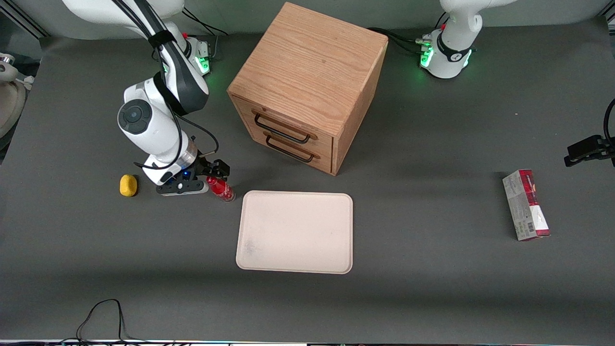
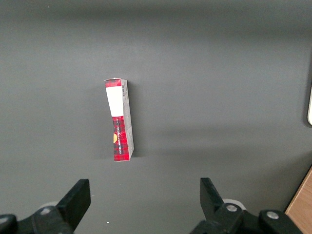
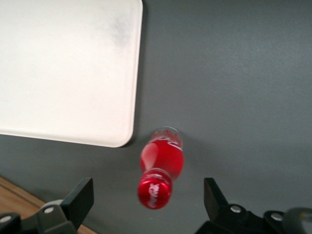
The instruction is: Place coke bottle on tray
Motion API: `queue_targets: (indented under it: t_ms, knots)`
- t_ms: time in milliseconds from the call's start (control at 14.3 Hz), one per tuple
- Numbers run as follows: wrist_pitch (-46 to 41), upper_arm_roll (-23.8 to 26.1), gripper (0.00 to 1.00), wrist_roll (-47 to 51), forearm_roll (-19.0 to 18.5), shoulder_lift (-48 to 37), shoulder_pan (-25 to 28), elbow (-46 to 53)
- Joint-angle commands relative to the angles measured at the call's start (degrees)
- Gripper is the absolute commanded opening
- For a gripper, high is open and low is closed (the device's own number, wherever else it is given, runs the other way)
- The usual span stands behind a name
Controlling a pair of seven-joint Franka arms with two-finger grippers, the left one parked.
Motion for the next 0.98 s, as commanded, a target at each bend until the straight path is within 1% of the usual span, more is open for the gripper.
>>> queue_targets:
  t_ms: [0, 209, 279, 349, 419, 558, 628, 698, 837, 907]
  knots:
    - [4.22, 0.11, 1.00, 1.14, -1.88, 0.46, -0.08, -2.11]
    - [5.90, 0.11, 0.99, 1.06, -2.05, 1.87, -0.17, -2.02]
    - [6.43, 0.11, 0.96, 1.06, -2.14, 2.30, -0.25, -2.02]
    - [6.52, 0.11, 0.87, 1.06, -2.14, 2.57, -0.25, -2.11]
    - [6.52, 0.11, 0.73, 0.97, -2.14, 2.66, -0.25, -2.11]
    - [6.52, 0.11, 0.30, 1.14, -2.14, 3.01, -0.34, -2.02]
    - [6.52, 0.11, 0.05, 0.97, -2.14, 3.01, -0.34, -2.02]
    - [6.43, 0.11, 0.00, 0.53, -2.14, 3.01, -0.34, -2.02]
    - [6.08, 0.11, 0.00, 0.44, -2.49, 3.01, -0.34, -1.84]
    - [5.99, 0.11, 0.00, 0.70, -3.45, 3.01, -0.34, -1.67]
